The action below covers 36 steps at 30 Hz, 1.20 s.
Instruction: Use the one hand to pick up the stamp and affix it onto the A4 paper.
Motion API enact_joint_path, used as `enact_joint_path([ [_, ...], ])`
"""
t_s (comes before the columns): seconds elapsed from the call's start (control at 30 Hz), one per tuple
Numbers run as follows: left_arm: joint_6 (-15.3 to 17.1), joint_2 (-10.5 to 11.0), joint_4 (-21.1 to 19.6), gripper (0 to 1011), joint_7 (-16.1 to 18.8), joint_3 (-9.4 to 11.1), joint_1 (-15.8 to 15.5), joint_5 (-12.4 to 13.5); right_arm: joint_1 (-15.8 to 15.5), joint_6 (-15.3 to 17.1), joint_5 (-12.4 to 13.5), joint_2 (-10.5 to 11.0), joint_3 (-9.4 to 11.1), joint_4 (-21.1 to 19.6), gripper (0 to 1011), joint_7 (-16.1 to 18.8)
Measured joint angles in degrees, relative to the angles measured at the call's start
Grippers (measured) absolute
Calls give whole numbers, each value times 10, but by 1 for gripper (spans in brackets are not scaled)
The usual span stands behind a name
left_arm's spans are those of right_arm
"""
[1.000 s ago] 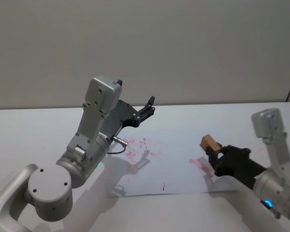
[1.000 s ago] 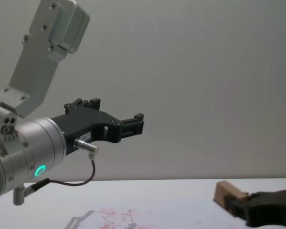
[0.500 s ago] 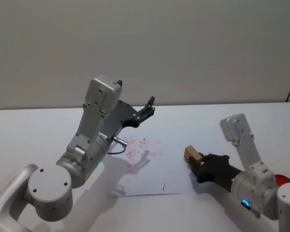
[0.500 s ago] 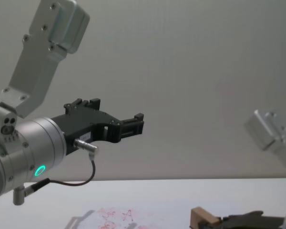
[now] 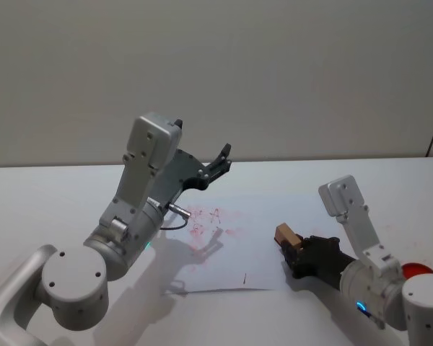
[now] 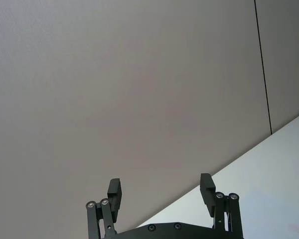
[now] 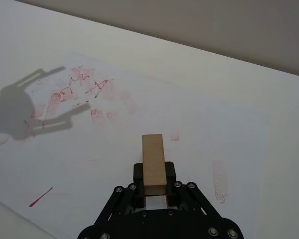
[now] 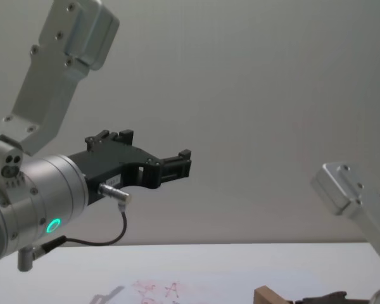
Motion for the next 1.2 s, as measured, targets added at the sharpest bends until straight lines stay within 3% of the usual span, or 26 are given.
enact_joint_path([
  [0.33, 0, 0, 0, 1001, 0, 0, 0, 0, 2, -3, 13, -5, 3, 0, 218, -15],
  [0.67, 0, 0, 0, 1001, 0, 0, 0, 0, 5, -22, 60, -6, 18, -46, 218, -39],
  [1.0, 0, 0, 0, 1001, 0, 0, 0, 0, -17, -27, 116, 24, 53, -119, 218, -75],
  [1.2, 0, 0, 0, 1001, 0, 0, 0, 0, -56, -13, 142, 62, 79, -159, 218, -97],
])
